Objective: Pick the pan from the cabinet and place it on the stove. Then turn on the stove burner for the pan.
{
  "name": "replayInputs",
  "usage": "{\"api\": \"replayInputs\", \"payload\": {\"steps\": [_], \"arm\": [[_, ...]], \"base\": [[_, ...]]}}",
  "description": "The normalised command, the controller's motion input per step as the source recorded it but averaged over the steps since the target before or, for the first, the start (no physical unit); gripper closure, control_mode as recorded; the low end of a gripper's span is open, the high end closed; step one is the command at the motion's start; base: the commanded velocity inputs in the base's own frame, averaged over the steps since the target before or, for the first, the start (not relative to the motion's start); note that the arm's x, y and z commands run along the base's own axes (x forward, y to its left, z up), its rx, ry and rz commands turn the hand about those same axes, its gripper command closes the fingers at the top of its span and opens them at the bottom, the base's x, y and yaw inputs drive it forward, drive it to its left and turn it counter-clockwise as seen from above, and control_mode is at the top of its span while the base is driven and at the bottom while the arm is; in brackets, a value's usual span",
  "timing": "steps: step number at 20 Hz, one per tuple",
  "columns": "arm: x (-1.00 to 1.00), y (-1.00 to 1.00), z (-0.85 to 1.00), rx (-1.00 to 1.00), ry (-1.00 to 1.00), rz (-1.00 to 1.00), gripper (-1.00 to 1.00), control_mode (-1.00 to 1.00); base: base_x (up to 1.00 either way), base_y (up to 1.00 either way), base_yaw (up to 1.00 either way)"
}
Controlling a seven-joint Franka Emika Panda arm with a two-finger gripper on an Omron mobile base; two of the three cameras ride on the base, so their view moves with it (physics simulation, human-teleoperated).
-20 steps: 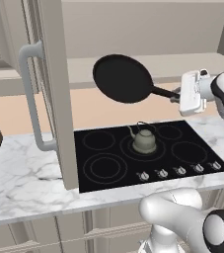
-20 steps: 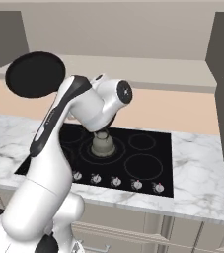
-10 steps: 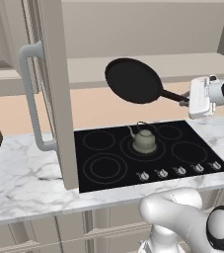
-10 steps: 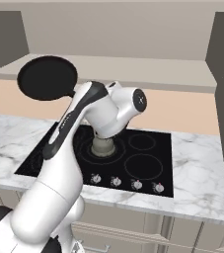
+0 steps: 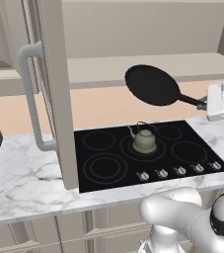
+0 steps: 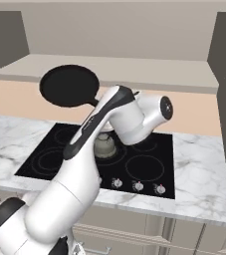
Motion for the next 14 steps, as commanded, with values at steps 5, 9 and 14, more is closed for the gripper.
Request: {"api": "replayInputs", "payload": {"steps": [5, 9, 14], "arm": [[-0.01, -0.66, -0.21, 0.02, 0.1, -0.05, 1.0, -1.0], [0.0, -0.56, -0.34, 0.01, 0.12, -0.06, 1.0, -1.0], [0.0, -0.49, -0.53, 0.0, 0.16, -0.09, 1.0, -1.0]], "base": [[0.0, 0.0, 0.0], [0.0, 0.0, 0.0], [0.0, 0.0, 0.0]]}}
